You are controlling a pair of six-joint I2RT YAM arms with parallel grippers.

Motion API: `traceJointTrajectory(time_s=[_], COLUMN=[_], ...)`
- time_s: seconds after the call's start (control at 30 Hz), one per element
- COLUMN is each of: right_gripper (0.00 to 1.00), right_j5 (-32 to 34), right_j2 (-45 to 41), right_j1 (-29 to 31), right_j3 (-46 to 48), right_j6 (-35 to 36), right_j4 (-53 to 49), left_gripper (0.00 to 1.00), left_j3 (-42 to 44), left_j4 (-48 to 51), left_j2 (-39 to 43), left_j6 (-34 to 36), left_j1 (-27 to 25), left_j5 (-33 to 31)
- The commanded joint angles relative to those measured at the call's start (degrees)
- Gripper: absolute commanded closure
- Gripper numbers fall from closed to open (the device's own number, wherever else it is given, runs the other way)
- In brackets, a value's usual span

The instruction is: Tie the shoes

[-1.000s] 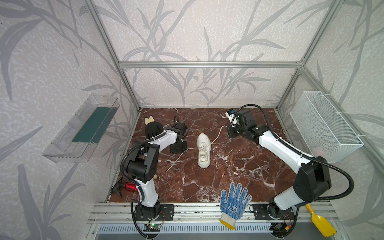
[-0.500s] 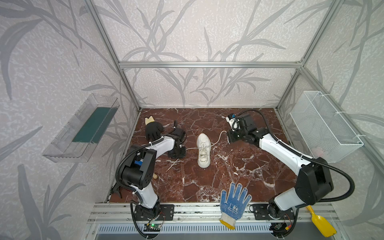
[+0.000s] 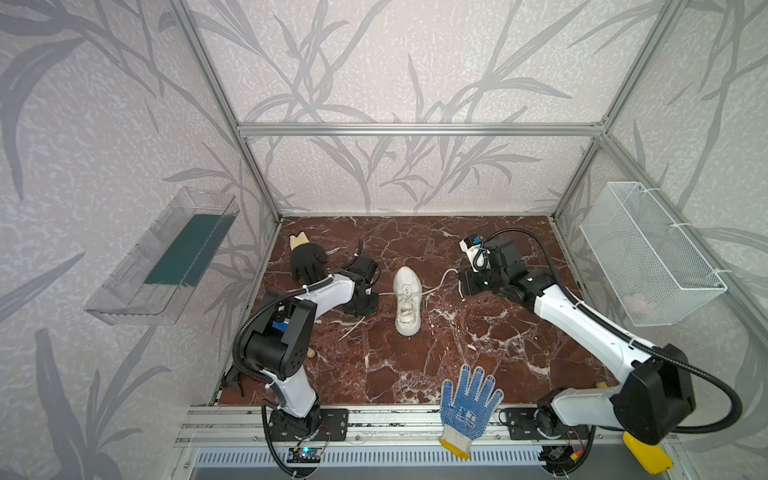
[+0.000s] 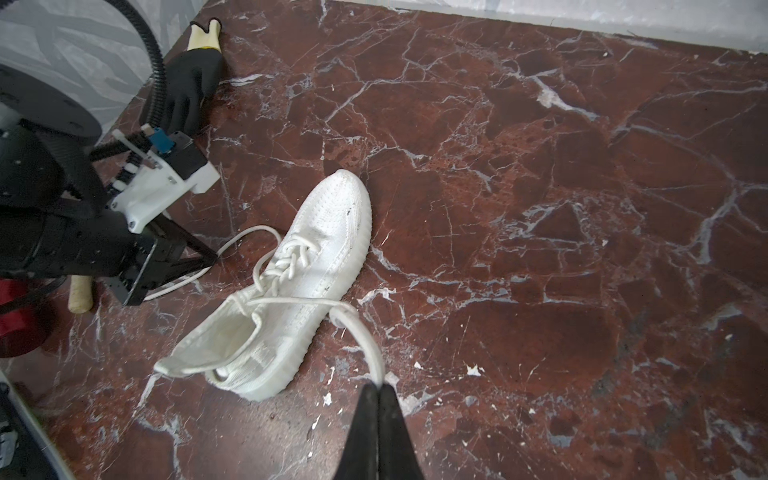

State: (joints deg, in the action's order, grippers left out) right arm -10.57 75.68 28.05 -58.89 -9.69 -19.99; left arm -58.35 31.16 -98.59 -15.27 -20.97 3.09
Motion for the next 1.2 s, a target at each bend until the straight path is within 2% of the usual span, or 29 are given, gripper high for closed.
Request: traceJointTrajectory(time_s=[0.0, 0.13, 0.23, 0.3, 0.4, 0.57, 0.63, 0.8, 0.97, 1.17], right_gripper=[1.00, 1.00, 1.00, 1.00, 1.00, 1.00, 1.00, 1.00, 1.00, 1.00], right_j5=[-1.51, -1.20, 4.58, 6.19, 1.26, -0.96, -0.51, -1.30, 5.71, 12.48], right_j2=[-1.89, -0.25, 0.43, 0.76, 2.38, 4.18, 2.98, -0.80, -0.54, -0.72], right_j1=[0.66, 1.01, 1.05, 1.05, 1.66, 2.86, 2.88, 2.86, 2.86, 2.86], right_j3=[2.38, 0.70, -2.10, -4.18, -9.79, -19.52, -18.56, -12.58, -12.60, -13.53], right_j6=[-2.32, -1.68, 0.24, 1.64, 3.04, 1.75, 1.76, 4.79, 8.34, 8.42], right_j4=[3.78, 0.93, -3.10, -4.77, -9.13, -16.90, -16.20, -7.67, -6.22, -8.17], left_gripper=[1.00, 1.00, 1.00, 1.00, 1.00, 1.00, 1.00, 1.00, 1.00, 1.00], left_j3=[-4.52, -9.97, -12.12, -13.37, -15.97, -27.07, -28.09, -27.58, -30.47, -35.34], left_j4=[0.93, 5.56, 6.67, 7.14, 7.37, 19.15, 20.70, 15.98, 17.53, 22.80], left_j2=[4.97, 6.37, 6.22, 6.20, 5.29, 0.58, -0.25, -0.20, -2.72, -4.89], left_j6=[2.50, 3.21, 3.28, 3.82, 2.33, -1.82, -3.92, -7.06, -6.26, -4.84], left_j1=[-0.03, 0.44, 1.84, 2.34, 2.60, 3.21, 3.20, 3.21, 3.89, 5.43], left_j5=[-1.58, -4.66, -2.64, -1.10, 1.51, 4.10, 4.49, 7.54, 6.19, 3.96])
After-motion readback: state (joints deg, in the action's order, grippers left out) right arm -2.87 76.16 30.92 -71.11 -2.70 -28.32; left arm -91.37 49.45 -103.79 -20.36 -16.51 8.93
